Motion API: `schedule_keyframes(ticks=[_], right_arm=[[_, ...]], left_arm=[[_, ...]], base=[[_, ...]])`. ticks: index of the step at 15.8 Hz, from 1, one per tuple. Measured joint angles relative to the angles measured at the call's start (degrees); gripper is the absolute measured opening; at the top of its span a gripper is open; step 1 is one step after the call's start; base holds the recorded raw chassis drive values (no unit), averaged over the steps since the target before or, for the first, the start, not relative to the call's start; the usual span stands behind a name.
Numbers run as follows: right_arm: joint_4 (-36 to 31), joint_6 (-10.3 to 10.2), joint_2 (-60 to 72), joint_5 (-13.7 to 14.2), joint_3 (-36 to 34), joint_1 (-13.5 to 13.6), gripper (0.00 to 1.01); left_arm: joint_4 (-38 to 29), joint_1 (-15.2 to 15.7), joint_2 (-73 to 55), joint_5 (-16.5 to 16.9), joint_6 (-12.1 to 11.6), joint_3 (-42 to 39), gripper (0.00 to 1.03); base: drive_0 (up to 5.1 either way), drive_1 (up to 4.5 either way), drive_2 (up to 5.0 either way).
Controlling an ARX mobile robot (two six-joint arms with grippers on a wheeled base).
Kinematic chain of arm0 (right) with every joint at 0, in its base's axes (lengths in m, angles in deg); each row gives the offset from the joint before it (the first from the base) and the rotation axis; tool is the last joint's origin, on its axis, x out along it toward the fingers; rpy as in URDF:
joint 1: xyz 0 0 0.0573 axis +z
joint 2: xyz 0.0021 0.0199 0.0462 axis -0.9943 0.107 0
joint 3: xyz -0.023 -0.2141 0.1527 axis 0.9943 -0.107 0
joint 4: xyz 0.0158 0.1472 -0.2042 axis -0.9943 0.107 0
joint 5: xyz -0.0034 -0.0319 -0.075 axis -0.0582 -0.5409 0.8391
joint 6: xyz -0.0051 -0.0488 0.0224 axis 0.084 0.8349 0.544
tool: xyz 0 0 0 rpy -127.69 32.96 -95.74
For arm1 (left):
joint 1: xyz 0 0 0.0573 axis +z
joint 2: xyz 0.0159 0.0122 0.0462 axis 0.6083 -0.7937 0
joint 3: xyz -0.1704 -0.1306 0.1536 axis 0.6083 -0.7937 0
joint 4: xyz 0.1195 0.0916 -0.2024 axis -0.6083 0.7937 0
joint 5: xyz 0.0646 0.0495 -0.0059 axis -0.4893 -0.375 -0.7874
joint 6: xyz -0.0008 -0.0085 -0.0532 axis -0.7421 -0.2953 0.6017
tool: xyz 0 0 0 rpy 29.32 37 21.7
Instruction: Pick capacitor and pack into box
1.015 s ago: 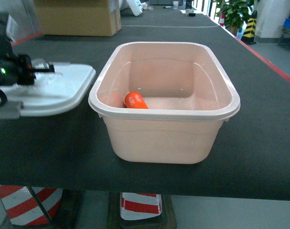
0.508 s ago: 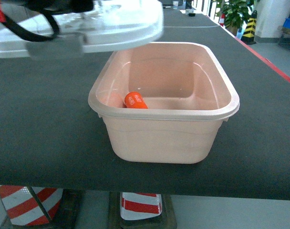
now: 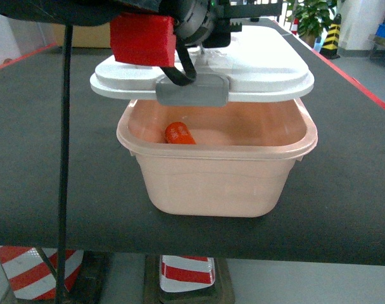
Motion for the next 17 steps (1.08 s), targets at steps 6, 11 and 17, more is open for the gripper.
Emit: schedule_keyframes(ticks=[6, 11, 17], right_arm=[[0.02, 0.00, 0.00, 0.00, 0.00, 0.00, 0.98], [0.00, 0.00, 0.00, 0.00, 0.00, 0.00, 0.98], [0.00, 0.00, 0.00, 0.00, 0.00, 0.00, 0.98]], left_arm=[[0.79, -1.01, -3.17, -1.42, 1.62, 0.57, 0.02], [-0.55, -1.70, -4.28, 0.00, 3.23, -1.14, 0.05], [-8.55, -1.70, -3.72, 3.56, 3.58, -5.88, 0.48]], base=[[0.0, 0.00, 0.0], [0.0, 0.00, 0.0], [0.0, 0.00, 0.0]])
